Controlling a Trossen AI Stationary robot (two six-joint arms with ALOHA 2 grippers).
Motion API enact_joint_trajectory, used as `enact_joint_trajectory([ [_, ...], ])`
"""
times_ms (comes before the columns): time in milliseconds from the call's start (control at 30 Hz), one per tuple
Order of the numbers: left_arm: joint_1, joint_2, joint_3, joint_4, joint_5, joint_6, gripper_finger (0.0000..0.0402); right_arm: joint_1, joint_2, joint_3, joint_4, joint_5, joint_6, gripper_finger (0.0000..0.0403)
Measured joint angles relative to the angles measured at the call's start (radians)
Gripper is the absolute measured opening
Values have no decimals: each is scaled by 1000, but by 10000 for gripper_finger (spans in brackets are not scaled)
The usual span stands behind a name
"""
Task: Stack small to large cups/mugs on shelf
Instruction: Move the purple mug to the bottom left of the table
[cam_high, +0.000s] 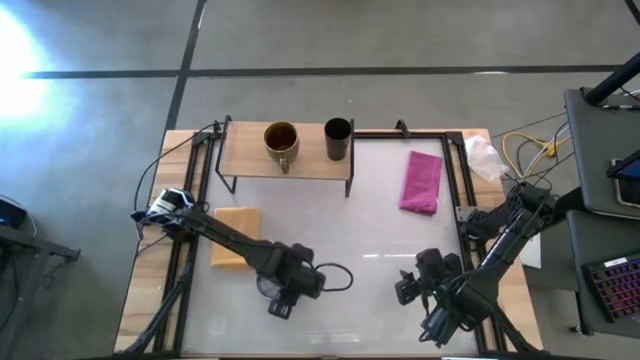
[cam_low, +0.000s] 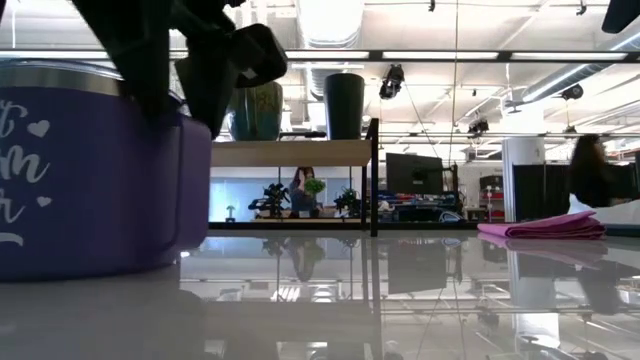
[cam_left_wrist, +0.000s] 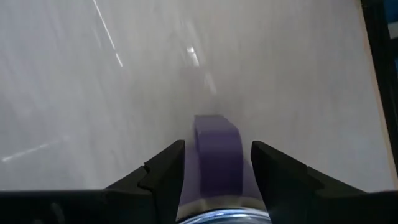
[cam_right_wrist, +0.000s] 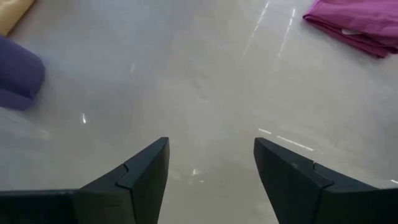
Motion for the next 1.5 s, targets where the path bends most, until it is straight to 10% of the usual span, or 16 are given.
enact_joint_trajectory([
  [467, -36, -244, -6, -26, -114, -631, 171, 0, -8, 0, -22, 36, 38, 228],
  [833, -367, -394, -130, -165, -278, -1282, 170, -45, -125, -7, -73, 58, 106, 211],
  [1233, -464, -343, -379, 96, -393, -1546, 24, -216, -83, -19, 496, 91, -321, 21],
  [1500, -463, -343, -490, 190, -518, -1732, 6, -315, 3, -19, 728, -14, -506, 11],
])
